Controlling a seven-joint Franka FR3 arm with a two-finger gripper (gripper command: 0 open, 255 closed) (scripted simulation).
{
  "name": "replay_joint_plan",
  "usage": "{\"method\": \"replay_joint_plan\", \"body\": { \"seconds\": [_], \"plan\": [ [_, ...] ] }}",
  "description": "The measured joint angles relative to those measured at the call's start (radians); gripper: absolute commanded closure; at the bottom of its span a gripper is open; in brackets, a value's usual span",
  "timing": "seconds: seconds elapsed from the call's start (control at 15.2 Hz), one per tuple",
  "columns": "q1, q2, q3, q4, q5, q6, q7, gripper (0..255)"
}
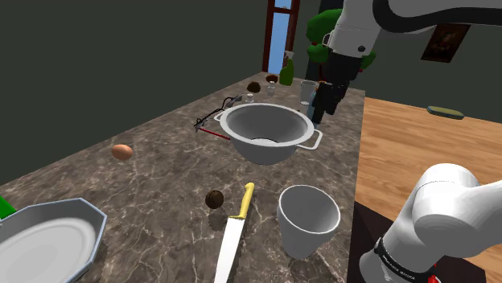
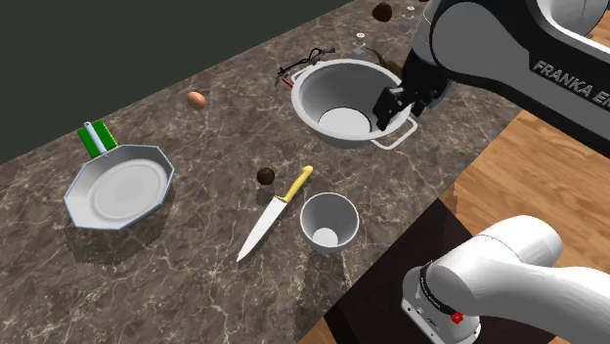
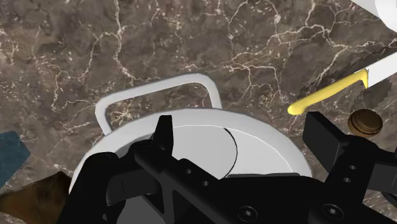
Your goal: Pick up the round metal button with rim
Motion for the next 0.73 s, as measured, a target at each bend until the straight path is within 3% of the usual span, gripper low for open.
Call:
{"method": "replay_joint_plan", "body": {
  "seconds": [0.2, 0.73],
  "plan": [
    [0.008, 0.015, 0.021, -0.008, 0.015, 0.026, 0.02, 0],
    [0.054, 0.151, 0.156, -0.046, 0.102, 0.223, 0.143, 0]
  ]
}}
